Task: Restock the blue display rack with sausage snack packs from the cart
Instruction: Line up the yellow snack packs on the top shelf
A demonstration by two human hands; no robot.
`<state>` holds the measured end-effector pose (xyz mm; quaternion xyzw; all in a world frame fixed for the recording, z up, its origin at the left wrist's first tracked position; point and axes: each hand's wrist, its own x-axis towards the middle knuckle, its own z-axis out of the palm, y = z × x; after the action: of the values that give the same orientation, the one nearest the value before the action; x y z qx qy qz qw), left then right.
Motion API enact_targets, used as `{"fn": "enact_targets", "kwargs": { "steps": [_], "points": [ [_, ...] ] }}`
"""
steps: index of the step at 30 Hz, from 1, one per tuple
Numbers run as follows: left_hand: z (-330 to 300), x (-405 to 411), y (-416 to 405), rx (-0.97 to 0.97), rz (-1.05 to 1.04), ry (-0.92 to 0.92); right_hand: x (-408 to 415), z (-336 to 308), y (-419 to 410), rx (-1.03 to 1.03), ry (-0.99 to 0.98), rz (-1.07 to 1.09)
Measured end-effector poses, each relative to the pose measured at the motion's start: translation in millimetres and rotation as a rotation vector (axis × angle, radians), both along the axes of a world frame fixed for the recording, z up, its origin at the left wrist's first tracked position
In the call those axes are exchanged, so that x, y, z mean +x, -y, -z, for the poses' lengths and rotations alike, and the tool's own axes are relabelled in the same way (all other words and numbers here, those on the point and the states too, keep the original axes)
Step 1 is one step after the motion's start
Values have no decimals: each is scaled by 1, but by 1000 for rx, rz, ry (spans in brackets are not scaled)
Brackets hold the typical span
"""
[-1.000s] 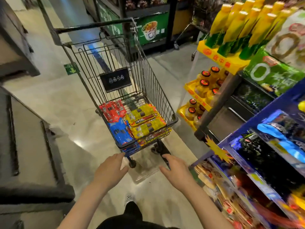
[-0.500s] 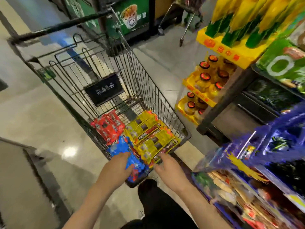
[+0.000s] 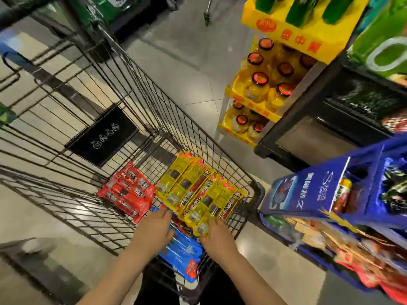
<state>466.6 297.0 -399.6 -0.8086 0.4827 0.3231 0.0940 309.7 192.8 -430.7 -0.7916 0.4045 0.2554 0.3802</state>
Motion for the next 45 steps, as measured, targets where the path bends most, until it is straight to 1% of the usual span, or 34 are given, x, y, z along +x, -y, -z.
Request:
{"fn": "enact_targets", "kwargs": {
  "steps": [3,5,10,15,18,21,26,31,34,35,37,39,42,45],
  "points": [
    [23,26,12,22,118,-25,13,16,-4,21,-58,148],
    [39,43,19,44,148,-60,22,27,-7,35,-99,282],
    [76,82,37,134,177,-149,40,58,-7,27,-190,531],
    [117,106,55,113,182,-211,53,94,-14,8,-210,904],
    [131,109,67,117,161,-231,61,109,-17,-2,-209,1042],
    [150,107,76,106,122,-238,64,120,-20,-78,-232,1111],
    [162,93,86,58,19,-238,60,134,-20,-121,-210,1220],
    [167,84,89,61,-115,-347,57,138,-22,-65,-154,1312],
    [162,80,89,84,-239,-462,58,133,-24,-59,-90,1321],
    [160,81,89,65,-284,-500,57,131,-25,-57,-59,1335],
    [148,81,88,66,-400,-601,56,126,-26,-21,28,1379],
    [137,82,86,75,-496,-671,57,117,-27,58,98,1431],
    [118,84,76,73,-525,-742,58,107,-31,150,134,1472],
    [97,88,62,74,-535,-802,56,93,-38,228,179,1447]
  ]
}}
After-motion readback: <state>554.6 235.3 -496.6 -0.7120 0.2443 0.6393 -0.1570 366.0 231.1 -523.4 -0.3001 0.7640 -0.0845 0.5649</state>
